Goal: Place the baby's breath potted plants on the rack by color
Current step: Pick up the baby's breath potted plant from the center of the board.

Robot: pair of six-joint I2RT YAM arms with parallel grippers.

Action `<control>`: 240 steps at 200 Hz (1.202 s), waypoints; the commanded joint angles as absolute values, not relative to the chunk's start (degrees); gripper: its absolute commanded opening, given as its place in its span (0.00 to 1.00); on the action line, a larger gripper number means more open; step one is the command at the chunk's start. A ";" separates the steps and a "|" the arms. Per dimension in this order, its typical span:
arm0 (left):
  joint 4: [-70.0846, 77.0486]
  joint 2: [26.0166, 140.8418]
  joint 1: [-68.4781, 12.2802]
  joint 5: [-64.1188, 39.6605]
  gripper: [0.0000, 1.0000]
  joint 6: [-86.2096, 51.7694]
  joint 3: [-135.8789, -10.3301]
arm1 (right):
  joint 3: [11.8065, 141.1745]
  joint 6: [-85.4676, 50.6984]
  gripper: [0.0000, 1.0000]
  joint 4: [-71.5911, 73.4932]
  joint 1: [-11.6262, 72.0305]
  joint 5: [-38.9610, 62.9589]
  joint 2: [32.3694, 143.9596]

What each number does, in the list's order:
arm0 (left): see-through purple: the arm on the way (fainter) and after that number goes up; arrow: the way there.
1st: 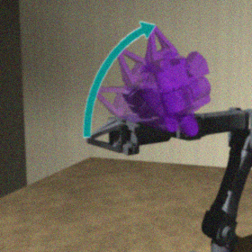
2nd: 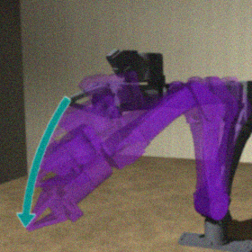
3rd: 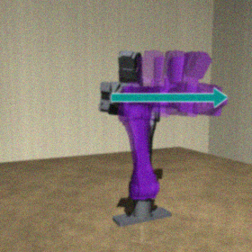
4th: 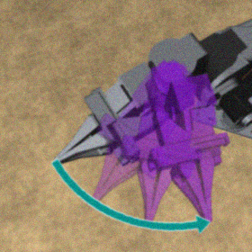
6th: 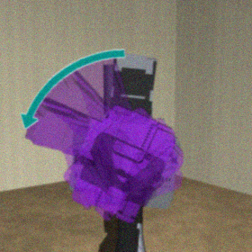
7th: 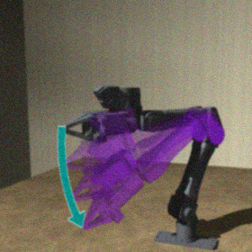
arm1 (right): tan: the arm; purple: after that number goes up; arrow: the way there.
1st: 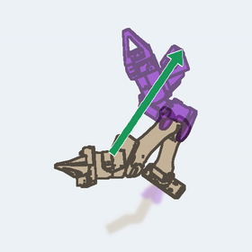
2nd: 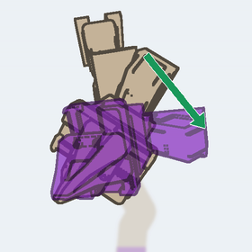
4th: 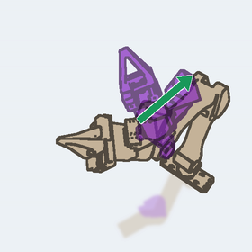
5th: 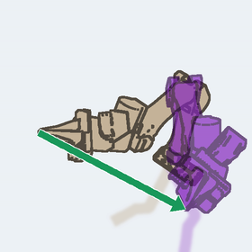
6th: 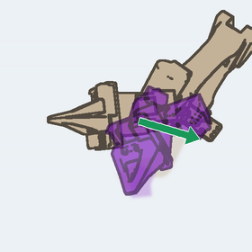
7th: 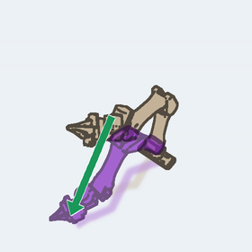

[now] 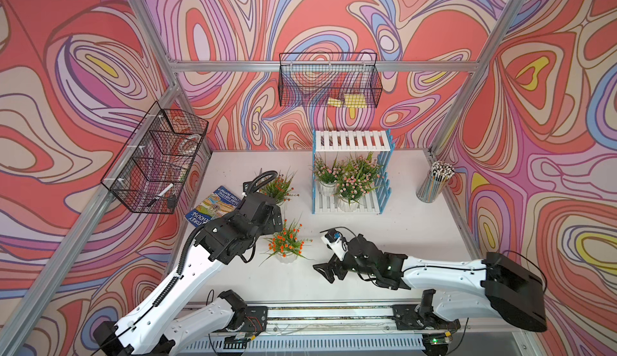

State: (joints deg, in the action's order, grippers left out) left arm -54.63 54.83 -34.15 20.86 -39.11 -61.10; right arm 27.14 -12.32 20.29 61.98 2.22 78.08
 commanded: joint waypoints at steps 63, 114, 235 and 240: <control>-46.75 53.32 -27.13 10.91 1.00 -43.57 -54.45 | 30.21 -8.87 0.98 65.86 62.89 2.63 105.48; -46.32 52.15 -26.96 11.95 1.00 -42.02 -54.10 | 34.23 -4.44 0.98 64.15 63.46 0.88 108.25; -44.81 51.08 -26.68 11.84 1.00 -40.61 -52.92 | 43.04 -2.40 0.98 51.59 63.54 1.62 112.83; -44.79 50.94 -26.69 11.86 1.00 -40.67 -52.84 | 43.34 -2.37 0.98 51.51 63.54 1.63 113.16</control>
State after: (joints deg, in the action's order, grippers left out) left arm -45.39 52.16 -26.94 11.46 -40.66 -53.49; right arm 41.98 -3.29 53.36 63.09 1.72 111.42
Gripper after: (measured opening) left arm 0.994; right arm 0.983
